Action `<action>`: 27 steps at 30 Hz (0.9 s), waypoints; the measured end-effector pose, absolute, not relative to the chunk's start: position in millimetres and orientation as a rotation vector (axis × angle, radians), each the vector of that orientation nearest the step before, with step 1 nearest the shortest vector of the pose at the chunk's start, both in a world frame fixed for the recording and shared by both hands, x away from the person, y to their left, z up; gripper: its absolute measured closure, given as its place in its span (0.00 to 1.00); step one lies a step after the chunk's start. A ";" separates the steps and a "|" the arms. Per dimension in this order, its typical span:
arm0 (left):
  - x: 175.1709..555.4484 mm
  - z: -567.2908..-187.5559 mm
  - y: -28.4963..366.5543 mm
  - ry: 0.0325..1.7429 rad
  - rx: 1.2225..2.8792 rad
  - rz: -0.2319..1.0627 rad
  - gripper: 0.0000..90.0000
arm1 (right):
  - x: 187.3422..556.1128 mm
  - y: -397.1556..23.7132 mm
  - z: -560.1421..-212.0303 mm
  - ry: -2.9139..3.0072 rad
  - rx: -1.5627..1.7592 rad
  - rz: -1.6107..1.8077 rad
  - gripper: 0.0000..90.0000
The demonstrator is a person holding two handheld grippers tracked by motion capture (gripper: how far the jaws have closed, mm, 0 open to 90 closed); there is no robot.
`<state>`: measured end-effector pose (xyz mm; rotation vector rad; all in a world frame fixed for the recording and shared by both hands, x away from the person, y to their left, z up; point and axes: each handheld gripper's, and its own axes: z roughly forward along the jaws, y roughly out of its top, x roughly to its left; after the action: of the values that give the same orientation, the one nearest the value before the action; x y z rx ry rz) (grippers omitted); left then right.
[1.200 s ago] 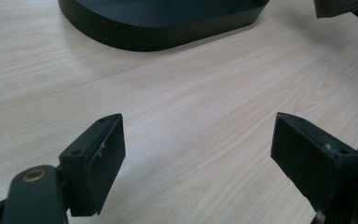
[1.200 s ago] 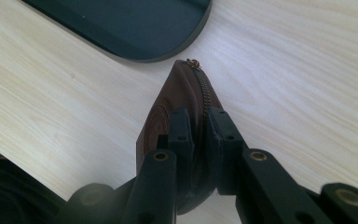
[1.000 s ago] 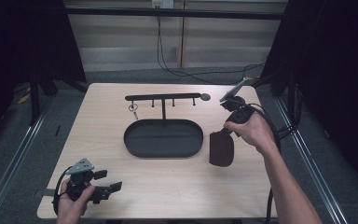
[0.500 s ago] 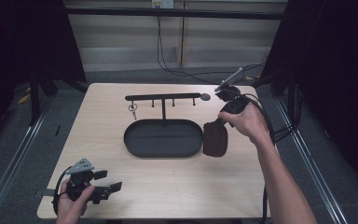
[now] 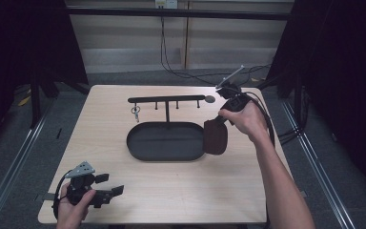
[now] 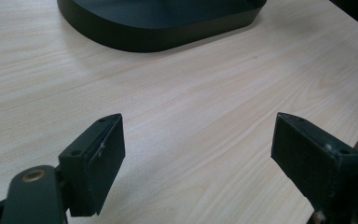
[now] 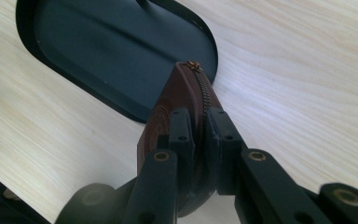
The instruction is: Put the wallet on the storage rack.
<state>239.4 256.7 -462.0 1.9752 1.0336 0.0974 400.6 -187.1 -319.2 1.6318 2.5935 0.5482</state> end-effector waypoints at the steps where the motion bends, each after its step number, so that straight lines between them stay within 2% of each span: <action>1: 239.3 -462.0 256.6 1.035 1.974 0.097 0.19 | 401.8 -186.3 -319.3 2.595 1.631 0.555 0.91; 27: 239.7 -462.6 256.0 1.024 1.988 0.084 0.19 | 433.2 -177.7 -336.7 2.504 1.756 0.744 0.92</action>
<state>239.7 256.0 -462.6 1.9878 1.0238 0.0838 433.2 -177.7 -336.7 1.7563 2.5041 0.7442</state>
